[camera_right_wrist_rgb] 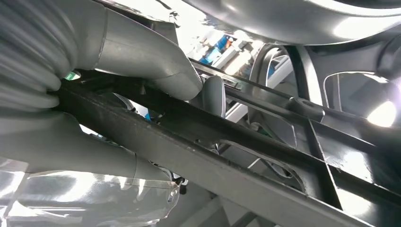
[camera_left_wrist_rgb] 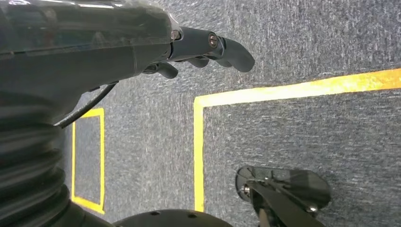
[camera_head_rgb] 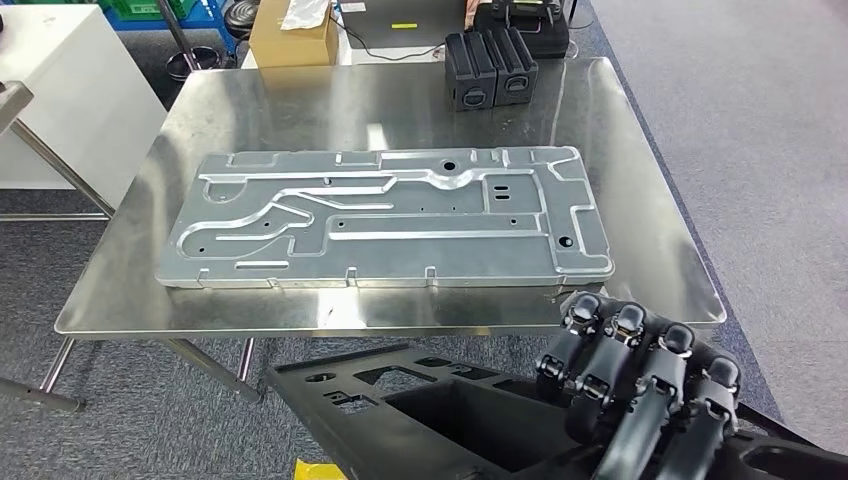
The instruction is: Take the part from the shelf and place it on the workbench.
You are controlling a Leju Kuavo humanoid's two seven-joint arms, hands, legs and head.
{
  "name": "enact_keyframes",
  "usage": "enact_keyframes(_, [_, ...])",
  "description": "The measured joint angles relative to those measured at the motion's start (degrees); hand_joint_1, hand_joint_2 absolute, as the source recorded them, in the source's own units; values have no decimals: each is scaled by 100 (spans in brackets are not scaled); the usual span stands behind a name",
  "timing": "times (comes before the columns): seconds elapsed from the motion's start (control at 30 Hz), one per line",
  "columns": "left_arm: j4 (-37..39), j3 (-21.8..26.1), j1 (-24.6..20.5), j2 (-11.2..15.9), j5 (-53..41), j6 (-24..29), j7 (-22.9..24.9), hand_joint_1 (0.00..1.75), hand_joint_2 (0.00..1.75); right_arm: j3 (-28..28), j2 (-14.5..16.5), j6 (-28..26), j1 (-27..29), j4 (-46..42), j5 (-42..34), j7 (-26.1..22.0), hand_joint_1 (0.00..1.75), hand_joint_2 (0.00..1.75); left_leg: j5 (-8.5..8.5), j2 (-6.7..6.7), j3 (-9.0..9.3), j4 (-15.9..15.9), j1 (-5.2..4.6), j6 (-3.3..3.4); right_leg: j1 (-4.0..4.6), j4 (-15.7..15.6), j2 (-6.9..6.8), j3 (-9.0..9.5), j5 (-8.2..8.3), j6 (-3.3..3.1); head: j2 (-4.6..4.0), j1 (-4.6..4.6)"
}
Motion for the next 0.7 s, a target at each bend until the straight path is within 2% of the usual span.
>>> enact_keyframes(0.07, [0,1,2,0,-1,2,0,0,175,0,-1,-46,-91,92,27,0,175,175,526,0,234,-734,-5,51,2,-2,13,82,-54,18,-1,2])
enact_keyframes(0.1, [0,2,-1,0,-2,3,-2,0,175,0,-4,-73,-149,157,35,0,175,175,708,0,373,-1103,-18,82,12,3,19,112,-81,38,-1,2])
enact_keyframes(0.13, [0,2,-7,0,-4,4,-6,0,175,0,-9,-98,-202,228,40,0,175,175,798,0,464,-1343,-32,111,20,4,24,125,-97,63,-1,3])
enact_keyframes(0.2, [0,3,-16,0,-13,5,-21,0,175,0,-32,-152,-299,405,62,0,175,175,794,-4,517,-1483,-61,156,27,-5,28,127,-110,126,-1,5])
enact_keyframes(0.27, [0,3,-14,-4,-32,5,-40,0,175,0,-76,-229,-414,627,122,-1,175,175,815,-5,538,-1543,-40,215,24,2,20,126,-133,190,-1,15])
enact_keyframes(0.3, [0,3,-13,-8,-44,5,-51,0,175,0,-110,-282,-480,750,178,-1,175,175,832,-2,556,-1578,-27,249,23,97,15,86,-198,215,0,20])
enact_keyframes(0.37, [0,3,-20,-14,-62,4,-70,0,175,1,-203,-421,-588,1025,328,2,175,175,846,4,580,-1620,-15,298,9,662,8,-191,-490,254,-1,29])
enact_keyframes(0.43, [0,3,-23,-16,-67,4,-78,0,175,2,-314,-585,-635,1323,492,6,175,175,833,3,583,-1616,-20,322,-1,1401,8,-607,-758,284,-1,31])
enact_keyframes(0.47, [0,3,-20,-17,-67,3,-78,0,175,2,-364,-671,-643,1456,558,8,175,175,824,1,589,-1612,-21,324,-5,1564,7,-726,-748,294,-1,31])
enact_keyframes(0.5, [0,3,-16,-20,-65,3,-78,0,175,2,-410,-752,-653,1576,615,9,175,175,812,-3,600,-1605,-21,323,-9,1521,5,-746,-628,299,0,32])
enact_keyframes(0.53, [0,3,-13,-25,-63,3,-77,0,175,1,-455,-820,-671,1681,651,9,175,175,794,-8,617,-1594,-20,316,-13,1241,0,-644,-407,296,-1,32])
enact_keyframes(0.57, [0,3,-11,-32,-61,3,-76,0,175,1,-500,-878,-694,1774,676,8,175,175,770,-15,632,-1577,-20,302,-16,834,-7,-482,-168,286,-1,32])
enact_keyframes(0.6, [0,3,-12,-39,-59,3,-78,0,175,-2,-544,-923,-719,1860,692,6,175,175,743,-20,636,-1550,-32,281,-6,458,-12,-320,-1,270,-1,32])
enact_keyframes(0.63, [0,3,-12,-45,-56,3,-80,0,175,-11,-582,-964,-740,1943,708,4,175,175,721,-23,632,-1529,-40,258,3,186,-14,-206,99,248,-1,29])
enact_keyframes(0.7, [0,3,-10,-49,-47,4,-95,0,175,-61,-646,-1032,-762,2111,744,2,175,175,702,-23,615,-1513,-55,204,30,45,-2,-156,97,199,0,26])
